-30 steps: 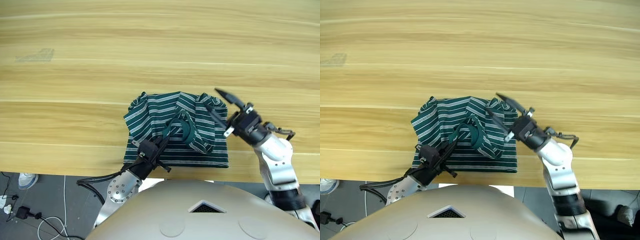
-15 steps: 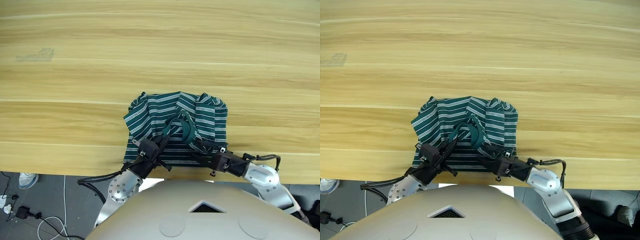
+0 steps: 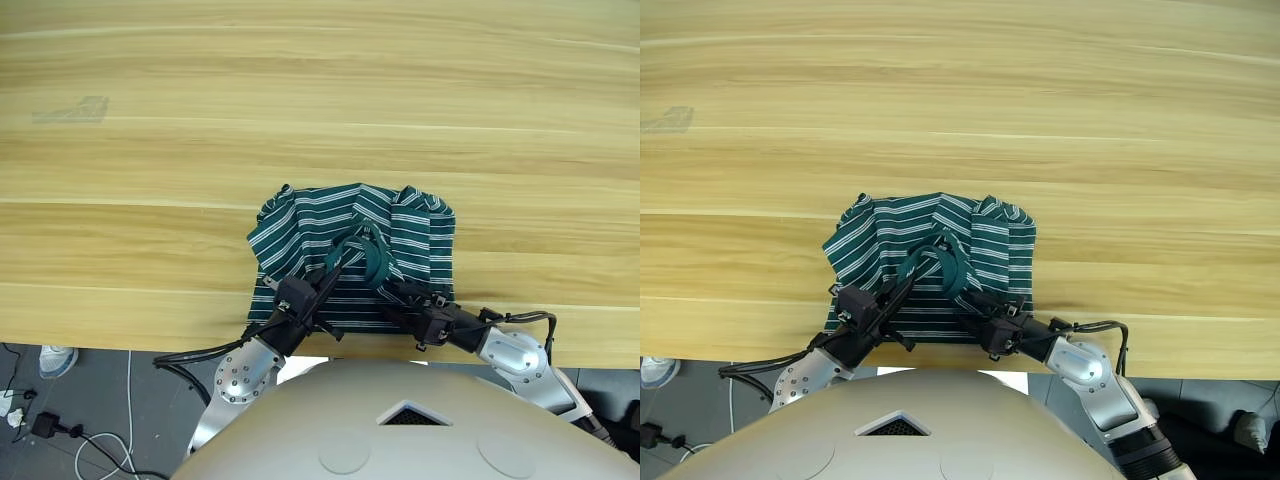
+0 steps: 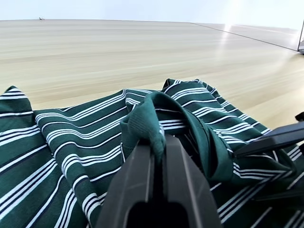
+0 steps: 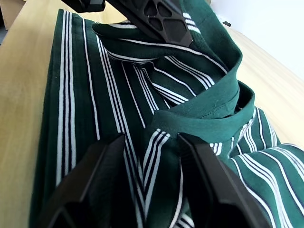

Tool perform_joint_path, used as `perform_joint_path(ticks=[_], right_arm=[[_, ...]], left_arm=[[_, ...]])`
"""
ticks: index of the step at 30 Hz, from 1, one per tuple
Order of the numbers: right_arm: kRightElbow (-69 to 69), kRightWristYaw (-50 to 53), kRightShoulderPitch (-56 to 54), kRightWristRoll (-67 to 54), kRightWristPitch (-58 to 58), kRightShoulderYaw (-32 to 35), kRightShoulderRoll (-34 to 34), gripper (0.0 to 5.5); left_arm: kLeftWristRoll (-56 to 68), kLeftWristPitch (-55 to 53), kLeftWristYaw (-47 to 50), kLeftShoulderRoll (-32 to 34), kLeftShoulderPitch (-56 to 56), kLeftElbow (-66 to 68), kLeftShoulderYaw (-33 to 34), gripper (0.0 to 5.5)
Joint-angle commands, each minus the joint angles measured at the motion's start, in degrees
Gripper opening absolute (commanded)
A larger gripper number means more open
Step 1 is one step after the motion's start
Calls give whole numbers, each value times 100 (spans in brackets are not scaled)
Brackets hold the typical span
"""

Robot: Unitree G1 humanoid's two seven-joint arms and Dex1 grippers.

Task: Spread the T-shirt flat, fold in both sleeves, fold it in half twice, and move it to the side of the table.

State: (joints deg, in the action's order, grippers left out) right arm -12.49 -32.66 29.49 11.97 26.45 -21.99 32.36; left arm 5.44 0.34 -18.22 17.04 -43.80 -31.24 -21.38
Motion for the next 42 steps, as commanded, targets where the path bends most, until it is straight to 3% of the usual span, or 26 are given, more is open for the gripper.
perform_joint_path(ticks=[1, 7, 19, 29, 35, 42], right_arm=[[140, 63, -42, 96, 83, 37, 81, 205], [371, 146, -44, 86, 51, 73, 58, 205], [605, 349, -205, 150, 193, 28, 5, 2], [655, 284, -250, -154, 113, -103, -119, 2], [576, 164, -186, -380, -142, -91, -125, 100], [549, 121, -176, -553, -350, -109, -222, 107]], left_arm=[[149, 38, -47, 33, -32, -103, 35, 1], [193, 35, -52, 53, -28, -138, 62, 1], [208, 19, -82, 53, 26, -129, 123, 0], [126, 28, -78, 56, 85, -20, 153, 0], [116, 39, -62, 44, 61, -9, 140, 0], [106, 57, -76, 56, 56, 33, 134, 0]])
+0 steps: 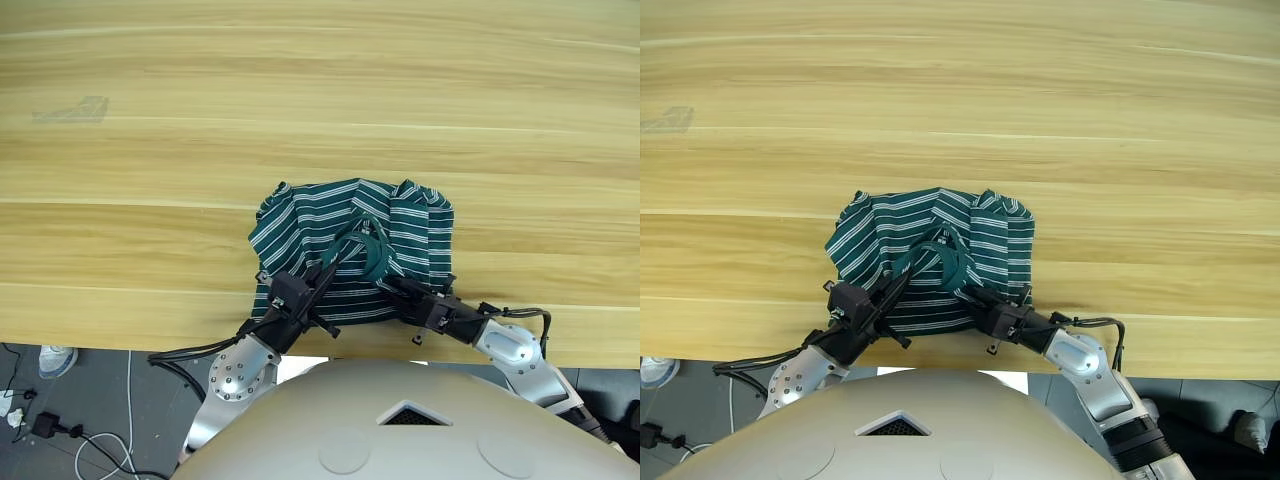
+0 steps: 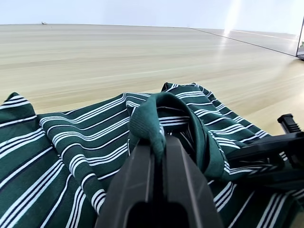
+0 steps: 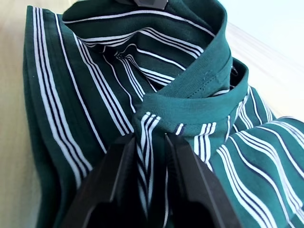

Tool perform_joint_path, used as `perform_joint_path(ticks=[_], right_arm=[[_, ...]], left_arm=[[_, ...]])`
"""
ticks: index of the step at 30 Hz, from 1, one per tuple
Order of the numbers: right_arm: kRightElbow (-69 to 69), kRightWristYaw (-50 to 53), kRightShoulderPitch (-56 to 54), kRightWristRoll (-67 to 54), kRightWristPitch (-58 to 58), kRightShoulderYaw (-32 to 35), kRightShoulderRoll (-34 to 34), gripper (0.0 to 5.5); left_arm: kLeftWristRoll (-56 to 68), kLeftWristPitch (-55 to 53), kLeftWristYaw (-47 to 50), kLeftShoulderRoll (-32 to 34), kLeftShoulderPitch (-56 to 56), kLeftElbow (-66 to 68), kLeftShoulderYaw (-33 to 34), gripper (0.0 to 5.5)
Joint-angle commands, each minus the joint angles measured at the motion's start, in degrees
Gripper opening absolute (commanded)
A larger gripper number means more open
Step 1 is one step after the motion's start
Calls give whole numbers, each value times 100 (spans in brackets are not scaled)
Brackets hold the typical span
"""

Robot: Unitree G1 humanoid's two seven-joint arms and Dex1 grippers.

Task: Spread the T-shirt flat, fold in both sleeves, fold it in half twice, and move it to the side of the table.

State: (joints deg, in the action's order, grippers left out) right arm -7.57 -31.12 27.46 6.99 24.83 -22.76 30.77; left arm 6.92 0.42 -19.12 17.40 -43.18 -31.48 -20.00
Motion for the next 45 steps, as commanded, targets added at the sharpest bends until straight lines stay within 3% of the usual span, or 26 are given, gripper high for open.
perform_joint_path(ticks=[1, 8, 14, 25, 31, 37, 40, 45], right_arm=[[54, -20, 32, -43, -195, -34, -80, 107], [76, 12, 30, -57, -226, -2, -175, 107], [-380, -170, 87, -1237, -1041, 188, -446, 107], [-279, 59, 23, -790, -1122, 311, -497, 107], [-251, 101, 30, -707, -1104, 339, -488, 1], [-226, 85, 5, -705, -1037, 329, -479, 1], [-309, 7, -93, -804, -971, 374, -453, 1], [-553, -195, -624, -1595, -1096, 907, -498, 1]], left_arm=[[-39, 49, 4, 29, -6, 60, 0, 0], [-72, 79, 9, 52, -23, 81, 3, 0], [-56, 90, -5, 58, 8, 135, 5, 0], [-88, 95, -1, 78, 39, 141, 1, 0], [-99, 108, 36, 50, 31, 167, 9, 0], [-123, 151, 87, 9, 43, 227, 37, 0], [-105, 110, 165, 6, 52, 140, 173, 0], [146, -222, 138, 230, 534, -235, 945, 0]])
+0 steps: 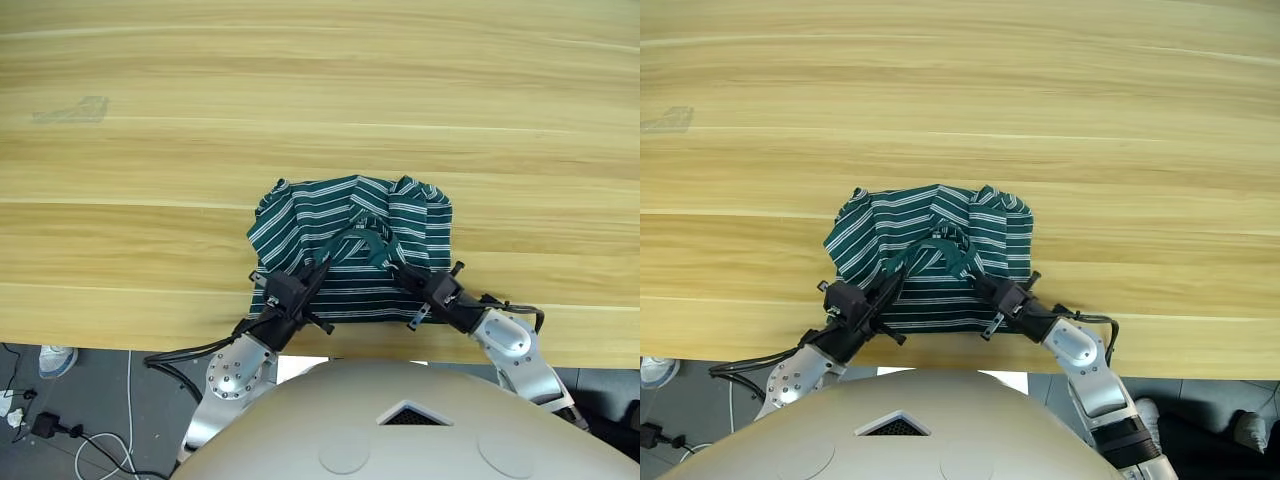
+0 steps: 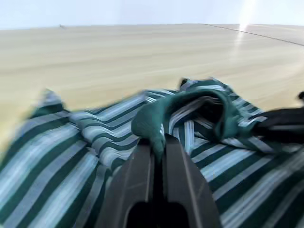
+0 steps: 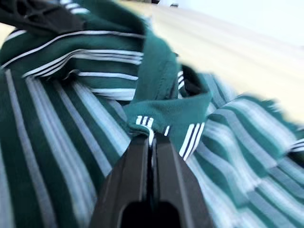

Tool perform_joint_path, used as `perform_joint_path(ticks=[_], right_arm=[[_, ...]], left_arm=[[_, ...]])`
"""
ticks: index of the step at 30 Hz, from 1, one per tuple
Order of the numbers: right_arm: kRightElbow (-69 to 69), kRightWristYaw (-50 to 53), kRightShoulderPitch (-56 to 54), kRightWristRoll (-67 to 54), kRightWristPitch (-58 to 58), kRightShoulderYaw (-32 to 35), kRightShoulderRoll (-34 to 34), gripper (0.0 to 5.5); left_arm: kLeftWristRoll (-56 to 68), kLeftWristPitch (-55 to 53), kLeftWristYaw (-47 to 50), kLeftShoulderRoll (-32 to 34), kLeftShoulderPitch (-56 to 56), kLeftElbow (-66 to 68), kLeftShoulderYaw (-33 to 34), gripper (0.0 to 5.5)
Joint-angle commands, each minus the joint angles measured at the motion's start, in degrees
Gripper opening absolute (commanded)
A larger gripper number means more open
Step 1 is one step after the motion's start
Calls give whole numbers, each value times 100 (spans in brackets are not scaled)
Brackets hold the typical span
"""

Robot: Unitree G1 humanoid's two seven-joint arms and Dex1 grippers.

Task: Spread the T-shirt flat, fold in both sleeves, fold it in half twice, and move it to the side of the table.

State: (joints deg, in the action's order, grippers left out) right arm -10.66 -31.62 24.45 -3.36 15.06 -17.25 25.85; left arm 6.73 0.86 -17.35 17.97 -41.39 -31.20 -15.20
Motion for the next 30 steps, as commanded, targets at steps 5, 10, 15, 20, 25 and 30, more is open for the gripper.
perform_joint_path(ticks=[5, 10, 15, 20, 25, 30], right_arm=[[-851, -331, -1402, -2339, -927, 1266, -25, 1], [-517, -327, -2712, -2712, -1522, 1662, -43, 1], [1720, -578, -5176, -2045, -1254, 1526, -255, 1], [5989, -156, -8680, -1025, -322, 1565, -398, 1], [7439, 794, -10477, -704, 300, 1841, -127, 1], [7505, 272, -10331, -707, 893, 1978, -114, 1]], left_arm=[[1146, -1107, -226, 709, 1624, -757, 1870, 0], [1607, -1949, -456, 1329, 3689, -314, 2369, 0], [1066, -2386, -1178, 1606, 7067, 2130, 1575, 0], [-475, -1105, -1252, 835, 10857, 6511, 492, 0], [-932, -71, -373, 778, 13065, 8648, 680, 0], [-1109, 485, -1268, 1079, 12421, 8240, 466, 0]])
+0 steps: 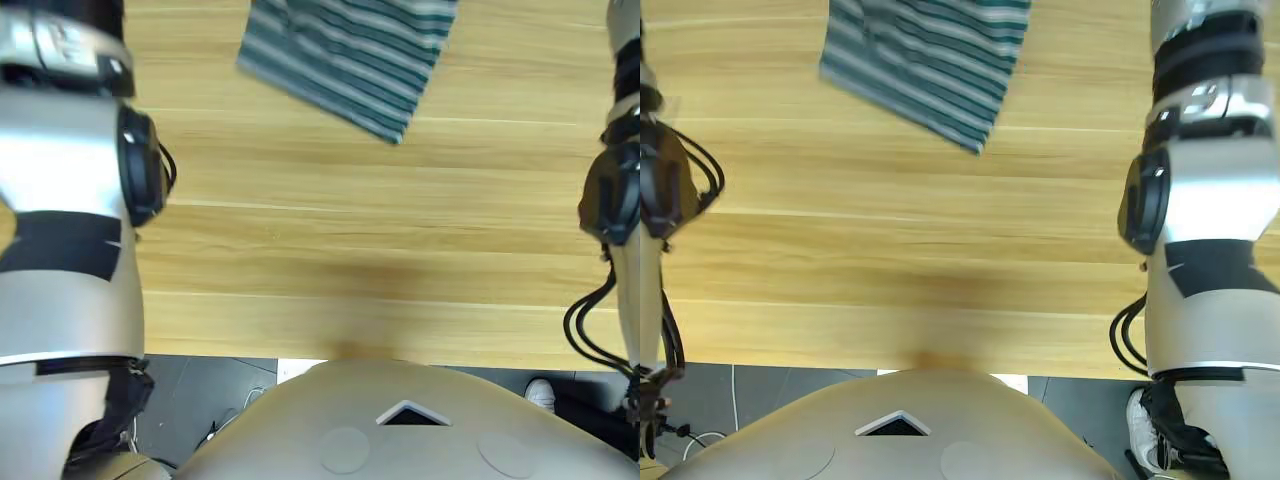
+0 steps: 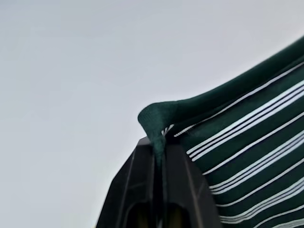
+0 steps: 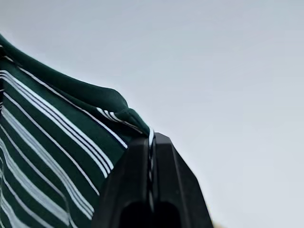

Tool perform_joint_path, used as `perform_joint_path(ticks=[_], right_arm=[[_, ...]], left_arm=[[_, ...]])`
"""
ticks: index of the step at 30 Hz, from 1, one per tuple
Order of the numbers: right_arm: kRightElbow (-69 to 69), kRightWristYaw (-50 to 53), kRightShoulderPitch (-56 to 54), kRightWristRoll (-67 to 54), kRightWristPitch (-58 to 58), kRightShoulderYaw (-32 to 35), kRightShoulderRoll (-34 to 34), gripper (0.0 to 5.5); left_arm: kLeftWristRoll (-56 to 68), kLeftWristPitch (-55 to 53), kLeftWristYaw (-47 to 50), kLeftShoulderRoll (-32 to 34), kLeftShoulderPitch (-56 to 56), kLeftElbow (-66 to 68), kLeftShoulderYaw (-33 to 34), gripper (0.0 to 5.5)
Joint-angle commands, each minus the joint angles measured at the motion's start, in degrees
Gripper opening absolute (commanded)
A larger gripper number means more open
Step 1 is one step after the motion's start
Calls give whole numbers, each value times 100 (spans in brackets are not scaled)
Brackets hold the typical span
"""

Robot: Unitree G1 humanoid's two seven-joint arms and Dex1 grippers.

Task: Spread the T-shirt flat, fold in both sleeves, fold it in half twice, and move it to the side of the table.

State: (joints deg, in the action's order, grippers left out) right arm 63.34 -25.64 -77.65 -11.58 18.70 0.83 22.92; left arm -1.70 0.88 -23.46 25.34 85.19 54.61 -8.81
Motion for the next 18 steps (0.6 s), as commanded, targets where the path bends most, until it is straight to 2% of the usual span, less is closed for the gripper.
perform_joint_path(ticks=[1, 4, 7, 10, 13, 18], right_arm=[[-34, -630, 235, 151, 689, 114, 109, 1], [-753, -1361, 1292, 57, 781, -42, -42, 1], [-2366, -2154, 3075, -180, 310, -507, -90, 1], [-4022, -2805, 4831, -386, -309, -1045, 180, 1], [-4989, -3464, 5634, -589, -899, -1188, 648, 1], [-5839, -4955, 6104, -1593, -1966, -797, 1534, 1]], left_arm=[[-297, 589, -1047, 494, -941, -958, -337, 0], [-183, 461, -1676, 980, -2856, -2851, -523, 0], [75, 123, -1980, 1484, -5062, -4917, -473, 0], [155, 4, -2056, 1699, -6768, -6277, -404, 0], [111, -63, -2122, 1816, -7733, -7057, -245, 0], [50, -285, -2333, 2314, -8455, -7958, 331, 0]])
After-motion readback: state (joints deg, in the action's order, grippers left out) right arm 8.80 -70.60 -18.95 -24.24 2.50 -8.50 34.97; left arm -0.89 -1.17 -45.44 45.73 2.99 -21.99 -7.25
